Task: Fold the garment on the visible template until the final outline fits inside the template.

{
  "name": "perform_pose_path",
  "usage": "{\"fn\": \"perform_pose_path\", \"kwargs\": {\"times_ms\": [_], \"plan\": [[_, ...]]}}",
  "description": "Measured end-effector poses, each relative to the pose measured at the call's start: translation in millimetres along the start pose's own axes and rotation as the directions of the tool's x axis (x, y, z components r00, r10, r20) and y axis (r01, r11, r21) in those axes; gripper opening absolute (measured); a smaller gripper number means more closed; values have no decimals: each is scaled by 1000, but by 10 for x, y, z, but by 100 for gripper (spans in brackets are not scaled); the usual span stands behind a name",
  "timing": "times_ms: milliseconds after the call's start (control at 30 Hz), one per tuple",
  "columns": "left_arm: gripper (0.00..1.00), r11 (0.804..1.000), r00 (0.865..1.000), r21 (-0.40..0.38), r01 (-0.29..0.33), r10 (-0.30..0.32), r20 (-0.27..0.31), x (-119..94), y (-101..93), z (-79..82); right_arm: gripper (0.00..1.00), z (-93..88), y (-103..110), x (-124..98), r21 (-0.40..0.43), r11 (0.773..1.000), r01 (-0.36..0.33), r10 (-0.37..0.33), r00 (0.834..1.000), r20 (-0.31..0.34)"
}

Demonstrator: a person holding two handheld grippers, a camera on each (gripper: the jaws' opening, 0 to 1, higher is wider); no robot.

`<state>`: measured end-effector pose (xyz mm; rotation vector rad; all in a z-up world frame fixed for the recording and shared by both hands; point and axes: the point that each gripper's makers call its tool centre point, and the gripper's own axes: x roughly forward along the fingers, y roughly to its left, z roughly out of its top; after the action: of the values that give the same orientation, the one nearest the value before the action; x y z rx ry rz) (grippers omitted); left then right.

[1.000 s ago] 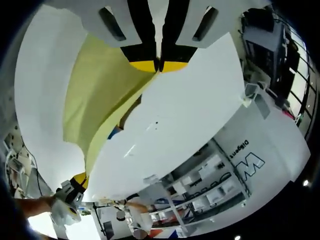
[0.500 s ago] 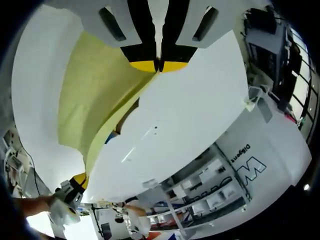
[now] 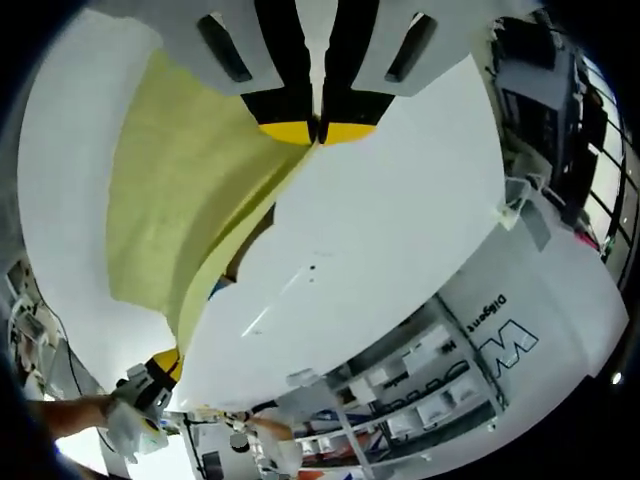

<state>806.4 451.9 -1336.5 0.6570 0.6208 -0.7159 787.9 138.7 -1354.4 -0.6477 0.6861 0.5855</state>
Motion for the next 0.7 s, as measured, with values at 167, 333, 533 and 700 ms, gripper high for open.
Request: {"fn": "perform_pose_path", "kwargs": {"times_ms": [167,333,533,700], "plan": [[1,1000,1000,-3,0,0,-8,130,15,-28,0,-32,-13,85,0,1000,7,-7,1000,-14],[1,1000,1000,-21,3,-4,-18,252,27,-68,0,-96,-22,200,6,1000,10,-10,999,-34],[1,999,999,-44,8,-10,-41,363,17,-154,0,-140,-23,332,36,999,14,-13,999,-40],[1,999,999,-50,7,-9,-50,447,18,-193,0,-178,-25,432,41,999,22,-20,999,-50]]}}
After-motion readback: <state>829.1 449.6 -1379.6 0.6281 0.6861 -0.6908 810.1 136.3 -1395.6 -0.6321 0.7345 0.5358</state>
